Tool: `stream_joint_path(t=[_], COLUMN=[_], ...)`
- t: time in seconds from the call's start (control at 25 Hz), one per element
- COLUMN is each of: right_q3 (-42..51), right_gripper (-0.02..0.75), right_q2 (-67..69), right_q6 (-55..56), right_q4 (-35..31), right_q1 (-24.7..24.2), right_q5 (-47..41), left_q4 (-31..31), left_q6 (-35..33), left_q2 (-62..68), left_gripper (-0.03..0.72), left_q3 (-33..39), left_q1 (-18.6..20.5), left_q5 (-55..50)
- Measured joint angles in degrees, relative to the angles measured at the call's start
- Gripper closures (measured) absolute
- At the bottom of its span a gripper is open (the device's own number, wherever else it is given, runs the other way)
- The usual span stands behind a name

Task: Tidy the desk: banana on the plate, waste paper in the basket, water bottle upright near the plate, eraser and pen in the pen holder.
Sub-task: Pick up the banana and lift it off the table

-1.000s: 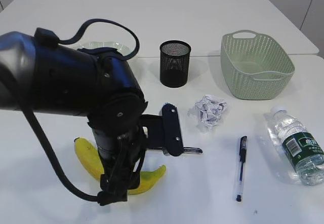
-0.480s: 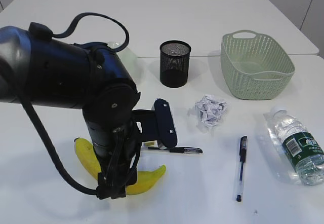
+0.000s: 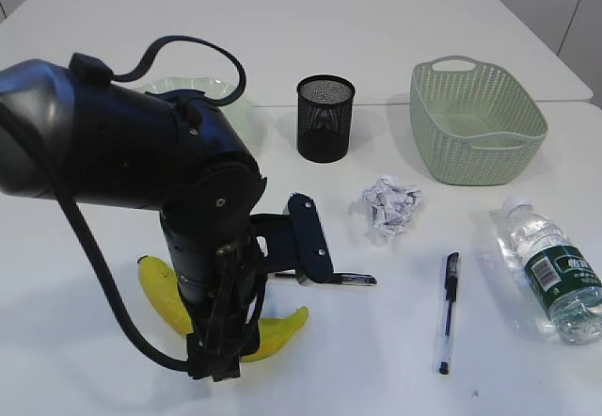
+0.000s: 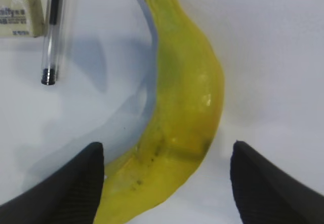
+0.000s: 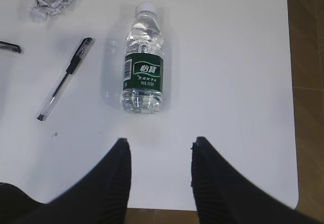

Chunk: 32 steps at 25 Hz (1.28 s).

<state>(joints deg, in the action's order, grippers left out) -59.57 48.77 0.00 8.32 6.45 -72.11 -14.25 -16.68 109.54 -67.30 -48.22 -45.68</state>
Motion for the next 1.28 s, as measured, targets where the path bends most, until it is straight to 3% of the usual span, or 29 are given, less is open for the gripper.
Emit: stream_joint_path(t=[0.68, 0.8, 1.04, 1.28], right_q3=[0.0, 0.0, 0.0, 0.0], right_gripper=[0.433, 0.433, 0.433, 0.433], right_q2=[0.0, 0.0, 0.0, 0.0], right_q6=[0.0, 0.0, 0.0, 0.0], right_q4=[0.1, 0.4, 0.8, 1.0], right_q1=[0.0, 0.0, 0.0, 0.0], right_q5=[0.0, 0.0, 0.0, 0.0], left_q4=[0.0, 0.0, 0.0, 0.0], left_q6=[0.0, 0.0, 0.0, 0.0], left_q2=[3.0, 3.0, 3.0, 3.0], left_gripper=[0.146, 0.201, 0.412, 0.454], left_q3=[0.0, 0.0, 0.0, 0.0], left_q1=[0.0, 0.0, 0.0, 0.0], left_q5=[1.1, 1.3, 1.4, 1.4])
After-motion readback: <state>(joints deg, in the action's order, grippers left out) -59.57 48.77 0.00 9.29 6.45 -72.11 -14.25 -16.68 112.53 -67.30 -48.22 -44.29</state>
